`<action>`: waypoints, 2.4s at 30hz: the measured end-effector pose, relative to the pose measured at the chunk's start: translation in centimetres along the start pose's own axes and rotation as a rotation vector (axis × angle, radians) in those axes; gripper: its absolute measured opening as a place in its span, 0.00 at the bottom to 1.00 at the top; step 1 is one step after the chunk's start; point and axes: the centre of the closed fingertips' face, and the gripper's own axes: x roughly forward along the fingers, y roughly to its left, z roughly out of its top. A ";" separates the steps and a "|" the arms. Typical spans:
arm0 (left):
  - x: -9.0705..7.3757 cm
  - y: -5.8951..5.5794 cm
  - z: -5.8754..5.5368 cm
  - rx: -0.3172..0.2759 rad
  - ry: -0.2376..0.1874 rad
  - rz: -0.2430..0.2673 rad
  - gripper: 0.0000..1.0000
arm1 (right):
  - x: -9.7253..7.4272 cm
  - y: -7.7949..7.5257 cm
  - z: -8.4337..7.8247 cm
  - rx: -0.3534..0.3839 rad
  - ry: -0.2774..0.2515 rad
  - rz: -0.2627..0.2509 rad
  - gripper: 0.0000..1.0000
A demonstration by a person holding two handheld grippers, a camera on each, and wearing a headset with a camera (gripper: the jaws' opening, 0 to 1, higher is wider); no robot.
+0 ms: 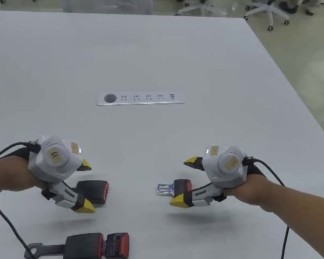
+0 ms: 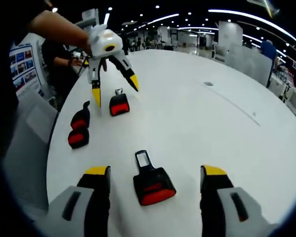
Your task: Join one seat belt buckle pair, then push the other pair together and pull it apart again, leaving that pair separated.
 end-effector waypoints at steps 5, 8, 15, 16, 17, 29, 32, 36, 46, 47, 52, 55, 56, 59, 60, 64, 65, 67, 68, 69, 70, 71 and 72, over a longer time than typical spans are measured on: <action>-2.1 0.9 2.0 -0.143 -0.141 0.110 0.90 | -1.6 -0.5 0.9 0.070 -0.069 -0.130 0.77; -3.2 0.7 1.7 -0.227 -0.168 0.149 0.91 | -2.5 -0.4 1.2 0.072 -0.078 -0.180 0.78; -5.9 -0.8 1.2 -0.293 -0.224 0.224 0.97 | -4.8 -0.2 2.9 0.129 -0.174 -0.305 0.87; -6.4 -0.9 1.2 -0.310 -0.239 0.242 0.97 | -5.2 -0.1 2.9 0.141 -0.181 -0.323 0.87; -6.7 -1.1 1.2 -0.321 -0.250 0.248 0.97 | -5.4 -0.1 3.0 0.138 -0.186 -0.339 0.87; -11.7 -2.6 -1.0 -0.443 -0.382 0.410 1.00 | -7.3 3.2 4.6 0.154 -0.277 -0.409 0.92; -12.9 -3.3 -1.5 -0.476 -0.421 0.442 1.00 | -7.5 4.3 4.9 0.153 -0.299 -0.412 0.93; -14.1 -4.9 -2.6 -0.504 -0.443 0.473 1.00 | -7.6 5.8 5.1 0.152 -0.310 -0.410 0.93; -15.5 -7.6 -6.1 -0.521 -0.460 0.496 1.00 | -8.1 9.8 5.7 0.111 -0.340 -0.398 0.95; -15.8 -8.0 -6.3 -0.515 -0.464 0.498 1.00 | -8.2 10.0 5.7 0.112 -0.343 -0.399 0.95; -16.8 -9.2 -7.4 -0.504 -0.477 0.509 1.00 | -8.8 10.9 5.2 0.138 -0.362 -0.416 0.97; -17.0 -9.8 -7.7 -0.498 -0.489 0.502 1.00 | -9.0 11.4 4.9 0.146 -0.366 -0.425 0.99; -17.1 -10.0 -7.8 -0.496 -0.490 0.500 1.00 | -9.1 11.5 4.6 0.153 -0.368 -0.429 1.00; -17.3 -10.5 -7.8 -0.495 -0.507 0.498 1.00 | -9.2 11.8 3.8 0.169 -0.368 -0.437 1.00; -17.4 -10.6 -7.8 -0.496 -0.512 0.497 1.00 | -9.1 11.9 3.4 0.174 -0.362 -0.439 1.00; -17.1 -11.1 -8.0 -0.496 -0.520 0.492 1.00 | -9.4 12.4 2.0 0.202 -0.351 -0.457 1.00; -17.0 -11.2 -8.1 -0.494 -0.520 0.492 1.00 | -9.4 12.5 1.6 0.210 -0.349 -0.461 1.00; -17.0 -11.4 -8.2 -0.497 -0.519 0.491 1.00 | -9.5 12.6 1.0 0.224 -0.343 -0.464 1.00; -17.0 -11.6 -8.2 -0.500 -0.519 0.490 1.00 | -9.6 12.8 0.7 0.227 -0.340 -0.466 1.00; -17.0 -11.7 -8.2 -0.499 -0.522 0.491 1.00 | -9.6 12.9 0.4 0.231 -0.338 -0.468 1.00; -16.9 -11.7 -8.2 -0.499 -0.522 0.492 1.00 | -9.7 13.0 0.3 0.234 -0.335 -0.469 1.00; -16.9 -11.9 -8.1 -0.502 -0.519 0.490 1.00 | -9.9 13.1 0.2 0.237 -0.336 -0.470 1.00; -16.9 -12.0 -8.1 -0.503 -0.517 0.487 1.00 | -10.1 13.1 0.1 0.237 -0.339 -0.471 1.00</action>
